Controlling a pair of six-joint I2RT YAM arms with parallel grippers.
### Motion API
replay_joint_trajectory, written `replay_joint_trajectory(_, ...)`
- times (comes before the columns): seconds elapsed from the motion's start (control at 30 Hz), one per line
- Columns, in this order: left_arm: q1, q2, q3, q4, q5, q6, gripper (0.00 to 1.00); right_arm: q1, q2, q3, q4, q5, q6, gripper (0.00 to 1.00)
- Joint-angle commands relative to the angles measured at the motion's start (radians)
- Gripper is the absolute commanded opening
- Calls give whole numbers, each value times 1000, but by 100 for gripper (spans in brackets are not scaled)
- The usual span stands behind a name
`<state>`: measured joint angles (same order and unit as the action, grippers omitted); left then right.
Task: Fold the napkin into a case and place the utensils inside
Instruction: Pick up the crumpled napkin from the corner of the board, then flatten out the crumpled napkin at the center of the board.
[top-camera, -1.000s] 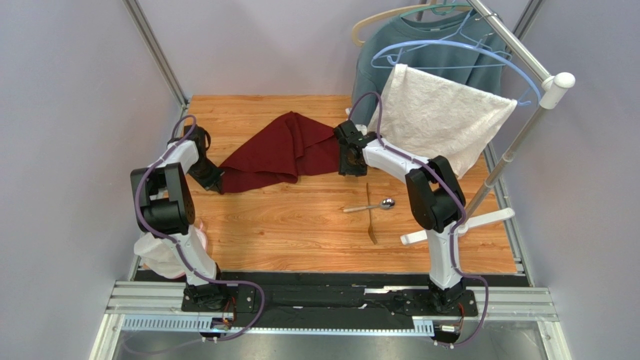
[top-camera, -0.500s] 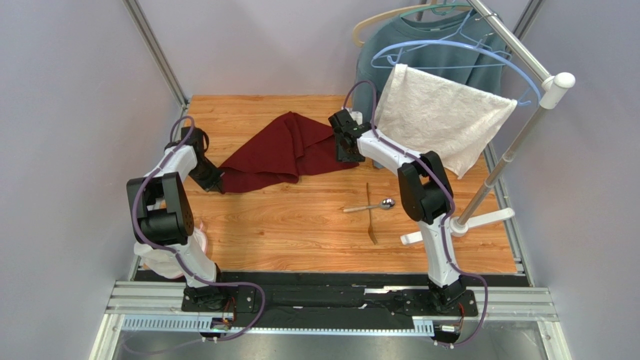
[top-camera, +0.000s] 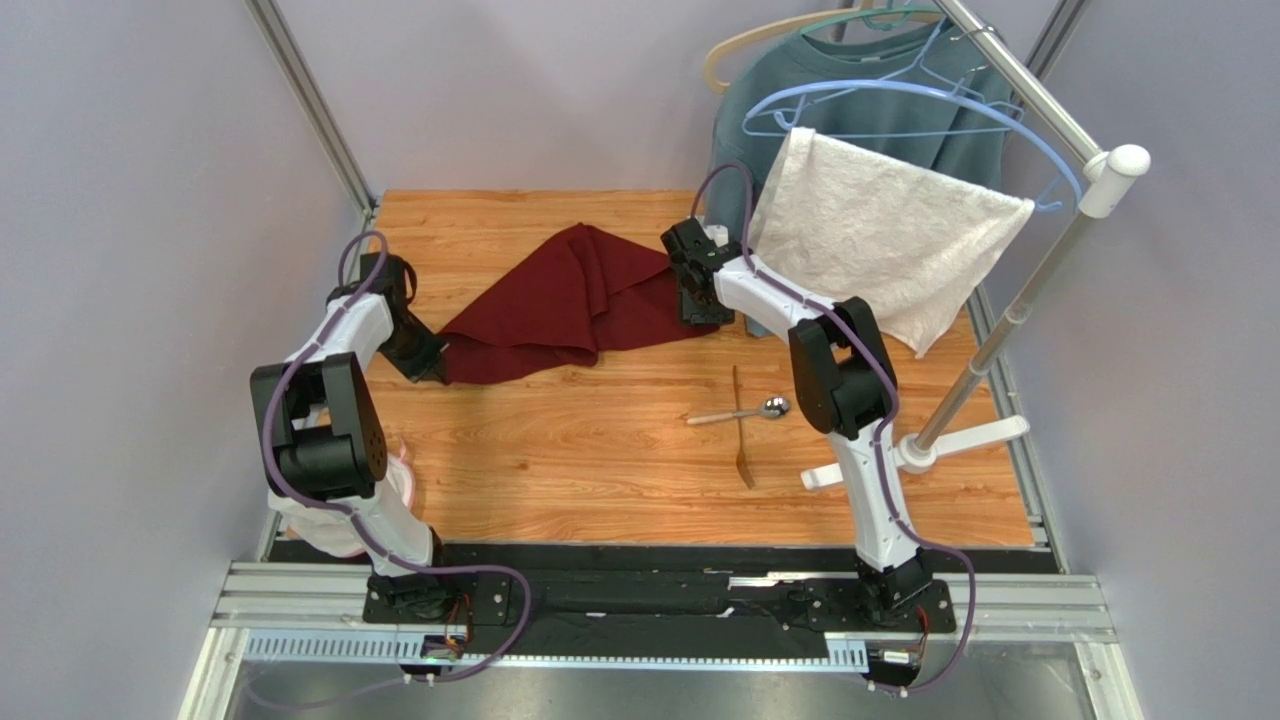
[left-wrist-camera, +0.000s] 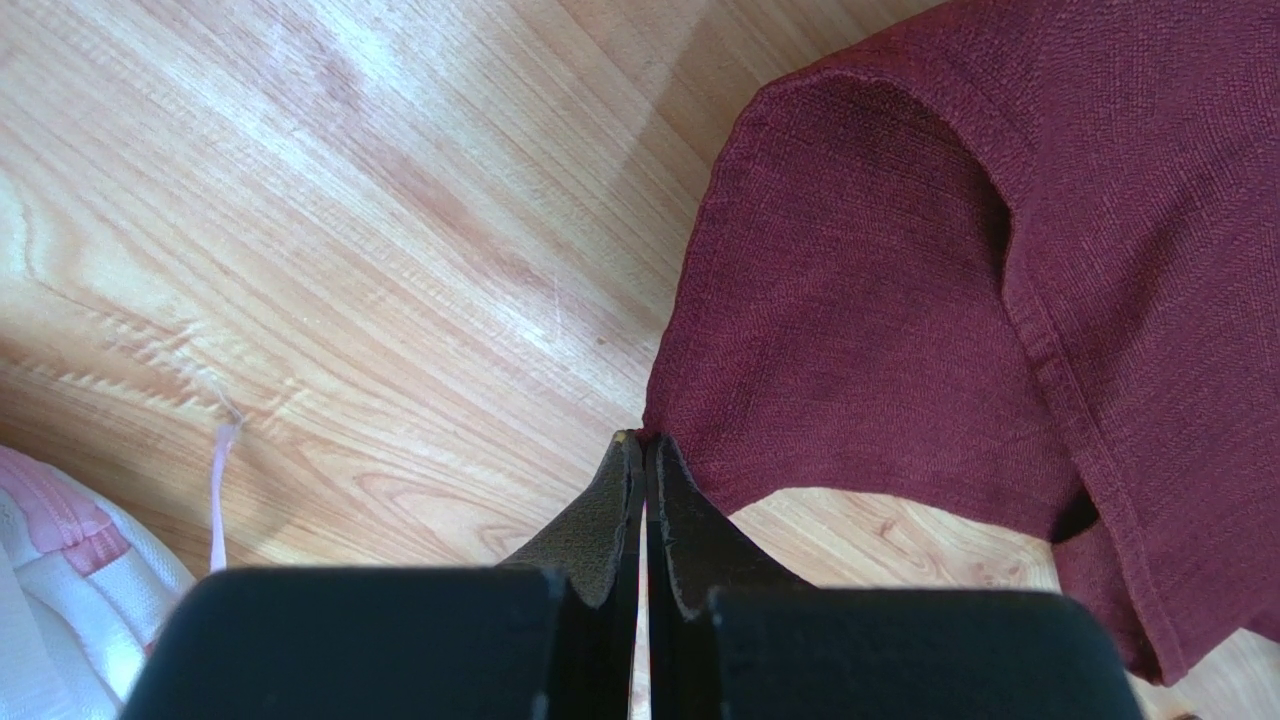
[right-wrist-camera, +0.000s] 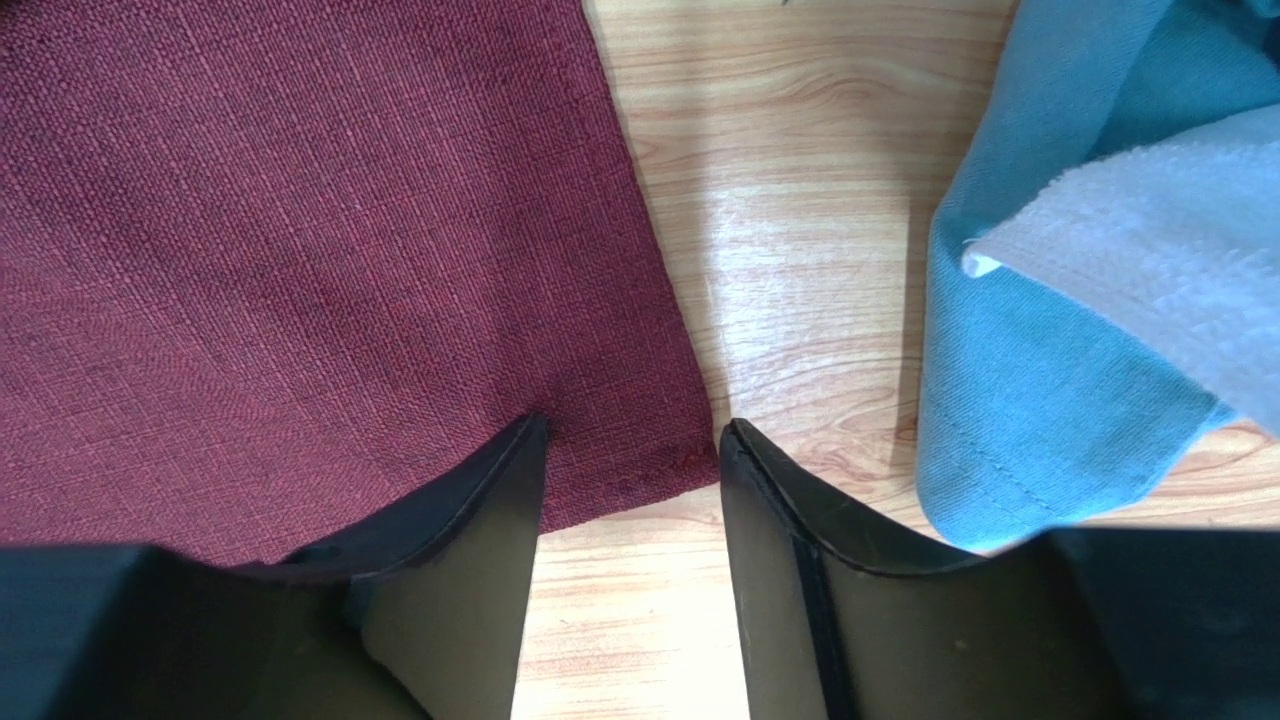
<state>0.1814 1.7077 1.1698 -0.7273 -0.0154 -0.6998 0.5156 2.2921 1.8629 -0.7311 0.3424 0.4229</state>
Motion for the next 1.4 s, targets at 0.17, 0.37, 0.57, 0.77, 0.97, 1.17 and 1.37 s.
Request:
replay_joint_trajectory(0.17,-20,-95,-13,14,48,3,0,-8,21,-93,-30,-133,93,44)
replay_joint_trajectory(0.37,-23,-152,-32,23,66,6,0,-12,24,-116,73,-145,70,18)
replay_joint_trajectory(0.57,-25,-299,-61,60,127,22,0,-3,-135,-110,101,-111,14,0)
replay_joint_trajectory(0.77,-23,-552,7,43,143,-10,0,0,-408,-61,35,-82,-64,0)
replay_joint_trajectory(0.97,-22,-723,302,-113,23,-58,0,1,-644,76,-59,-83,-141,0)
replay_joint_trajectory(1.17,-22,-833,568,-201,-95,-78,0,1,-893,67,-22,-166,-157,0)
replay_joint_trajectory(1.37,-22,-886,626,-251,-86,-92,0,1,-1008,61,18,-244,-153,0)
